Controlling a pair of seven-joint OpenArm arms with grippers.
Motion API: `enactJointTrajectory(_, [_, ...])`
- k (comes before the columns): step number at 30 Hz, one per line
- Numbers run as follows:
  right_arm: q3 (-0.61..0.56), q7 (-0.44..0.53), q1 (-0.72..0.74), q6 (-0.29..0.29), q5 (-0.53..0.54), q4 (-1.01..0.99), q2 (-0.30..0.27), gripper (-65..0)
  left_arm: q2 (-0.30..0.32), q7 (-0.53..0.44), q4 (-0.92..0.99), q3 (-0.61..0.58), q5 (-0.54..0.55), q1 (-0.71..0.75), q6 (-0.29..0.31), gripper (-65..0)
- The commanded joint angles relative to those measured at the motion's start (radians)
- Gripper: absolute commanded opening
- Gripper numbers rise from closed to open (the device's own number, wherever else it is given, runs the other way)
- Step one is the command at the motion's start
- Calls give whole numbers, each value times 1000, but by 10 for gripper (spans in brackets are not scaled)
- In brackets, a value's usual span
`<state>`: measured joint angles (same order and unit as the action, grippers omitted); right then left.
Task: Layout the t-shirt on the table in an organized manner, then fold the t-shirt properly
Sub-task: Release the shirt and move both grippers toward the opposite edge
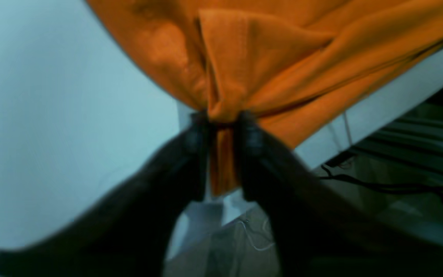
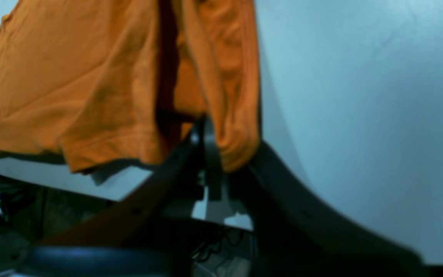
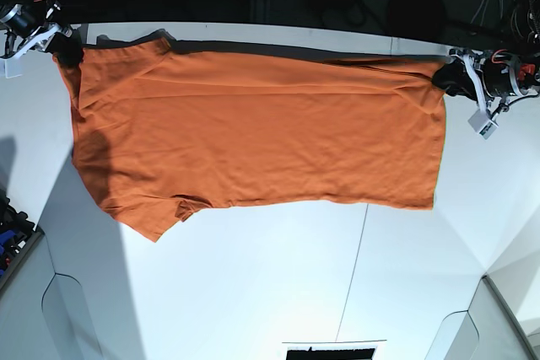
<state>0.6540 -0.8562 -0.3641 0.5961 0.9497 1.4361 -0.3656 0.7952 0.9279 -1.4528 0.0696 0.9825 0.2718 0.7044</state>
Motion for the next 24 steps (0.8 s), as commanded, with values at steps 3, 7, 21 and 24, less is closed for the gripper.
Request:
enactJointTrajectory(3, [6, -8, -8, 2, -27, 11, -19, -439, 23, 18, -7, 8, -23, 0, -6, -395])
enactJointTrajectory(7, [13, -7, -8, 2, -30, 11, -19, -345, 23, 19, -7, 8, -22, 0, -6, -395])
enactJointTrajectory(21, [166, 23, -6, 2, -23, 33, -98, -346, 122, 18, -8, 10, 54, -6, -6, -394])
enactJointTrajectory(24, [166, 30, 24, -3, -29, 33, -126, -346, 122, 18, -8, 14, 60, -6, -6, -373])
